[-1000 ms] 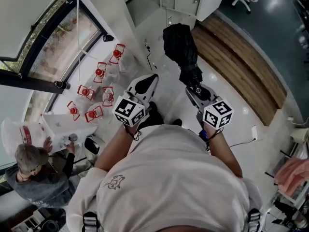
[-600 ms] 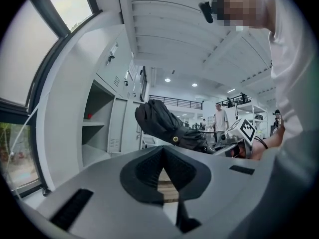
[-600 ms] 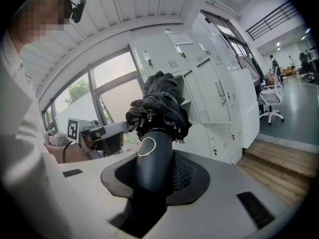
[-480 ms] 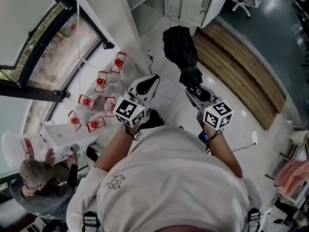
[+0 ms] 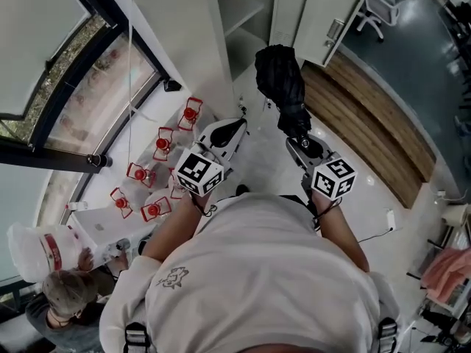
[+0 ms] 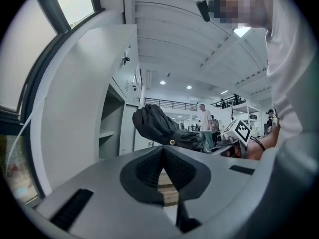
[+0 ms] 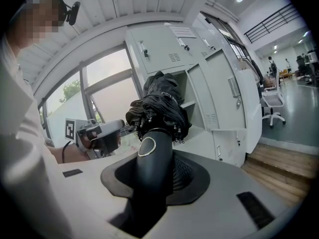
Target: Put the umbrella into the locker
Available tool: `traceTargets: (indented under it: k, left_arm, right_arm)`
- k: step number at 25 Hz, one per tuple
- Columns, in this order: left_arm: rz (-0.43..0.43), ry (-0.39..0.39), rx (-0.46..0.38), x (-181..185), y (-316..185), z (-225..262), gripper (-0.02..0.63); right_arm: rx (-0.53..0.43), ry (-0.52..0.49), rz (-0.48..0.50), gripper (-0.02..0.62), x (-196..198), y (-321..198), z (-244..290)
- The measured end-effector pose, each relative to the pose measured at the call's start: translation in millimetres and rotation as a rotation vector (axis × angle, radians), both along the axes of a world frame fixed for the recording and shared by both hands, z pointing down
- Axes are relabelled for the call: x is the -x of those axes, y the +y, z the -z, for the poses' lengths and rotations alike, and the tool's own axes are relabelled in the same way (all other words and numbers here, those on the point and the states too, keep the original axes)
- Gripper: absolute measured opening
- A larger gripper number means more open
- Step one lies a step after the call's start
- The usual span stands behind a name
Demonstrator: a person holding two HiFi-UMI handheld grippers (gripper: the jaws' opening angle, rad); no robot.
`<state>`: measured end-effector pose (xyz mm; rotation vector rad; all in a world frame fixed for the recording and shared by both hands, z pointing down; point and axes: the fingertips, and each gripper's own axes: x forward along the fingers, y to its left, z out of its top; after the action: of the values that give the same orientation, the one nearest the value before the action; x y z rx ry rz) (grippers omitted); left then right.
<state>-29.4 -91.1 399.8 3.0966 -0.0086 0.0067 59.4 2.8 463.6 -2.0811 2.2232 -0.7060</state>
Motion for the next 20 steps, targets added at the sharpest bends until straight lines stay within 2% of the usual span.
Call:
traceTargets:
  k: [5,9,20]
  left_arm:
    - [0.019,0.004,0.007,0.1,-28.9,-1.6,0.011]
    - [0.051,0.003,-0.003,-11.5,-48.1,-1.9,0.011]
    - [0.246,0.0,0.004,-63.2,-106.2,-2.7,0.011]
  right_arm:
    - [0.004,-0.004,0.019,0.138,-0.7,-30.1,-0.6]
    - [0.011,-0.001,0.056,0.138,-15.5,-52.2,-4.6]
    - [0.048,-0.011,0.225,0.138,-92.0,-122.4,-21.7]
